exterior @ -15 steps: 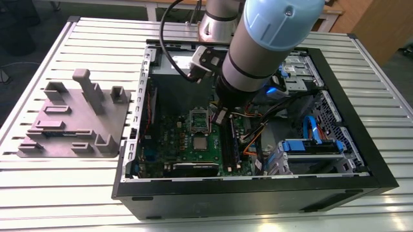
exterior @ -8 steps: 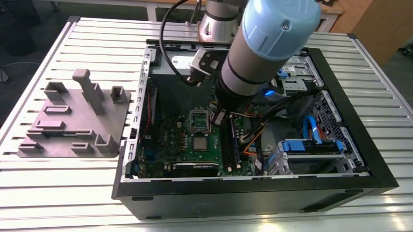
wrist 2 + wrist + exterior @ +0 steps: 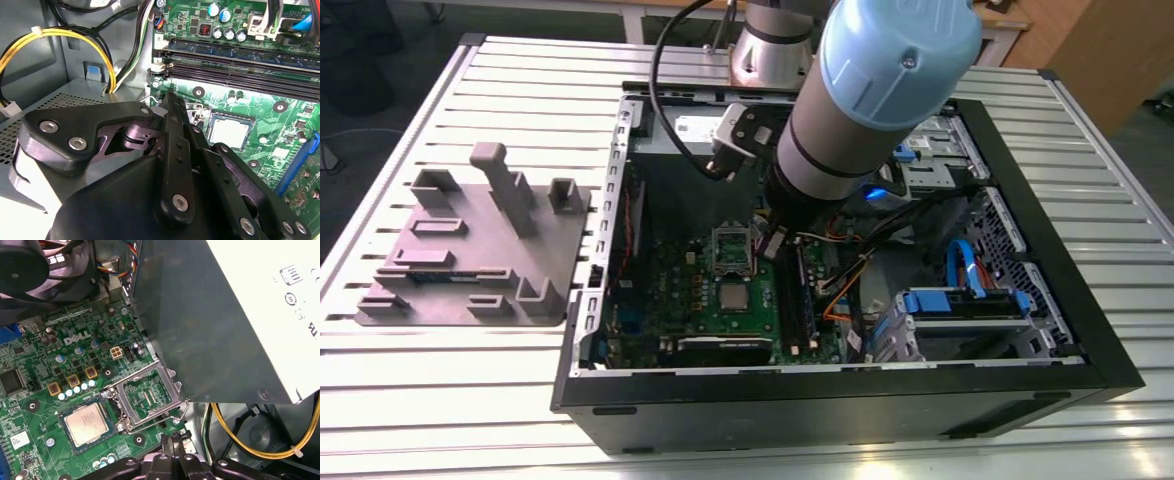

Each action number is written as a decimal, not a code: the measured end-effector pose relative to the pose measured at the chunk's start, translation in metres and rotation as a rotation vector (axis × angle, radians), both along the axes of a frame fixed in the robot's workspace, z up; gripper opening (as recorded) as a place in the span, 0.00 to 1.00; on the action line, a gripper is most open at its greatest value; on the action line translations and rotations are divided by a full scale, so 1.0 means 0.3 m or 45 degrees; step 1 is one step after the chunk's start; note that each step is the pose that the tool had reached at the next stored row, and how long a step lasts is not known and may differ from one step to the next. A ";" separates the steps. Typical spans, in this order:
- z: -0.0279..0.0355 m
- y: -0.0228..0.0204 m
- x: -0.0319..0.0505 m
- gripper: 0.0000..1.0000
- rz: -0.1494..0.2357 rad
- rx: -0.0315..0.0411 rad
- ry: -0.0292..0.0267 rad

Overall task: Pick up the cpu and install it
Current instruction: 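Close the cpu cover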

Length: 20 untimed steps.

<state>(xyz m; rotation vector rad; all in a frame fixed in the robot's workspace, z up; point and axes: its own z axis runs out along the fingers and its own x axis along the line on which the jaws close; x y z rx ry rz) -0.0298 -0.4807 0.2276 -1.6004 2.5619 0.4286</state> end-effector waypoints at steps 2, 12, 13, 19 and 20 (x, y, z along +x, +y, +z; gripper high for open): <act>0.000 0.000 0.000 0.11 0.000 0.0000 0.0000; -0.019 0.001 0.000 0.11 0.000 0.0120 0.0000; -0.024 0.002 0.000 0.11 0.000 0.0172 0.0000; -0.047 0.028 0.000 0.11 0.000 0.0459 0.0000; -0.050 0.034 0.000 0.11 0.000 0.0467 0.0000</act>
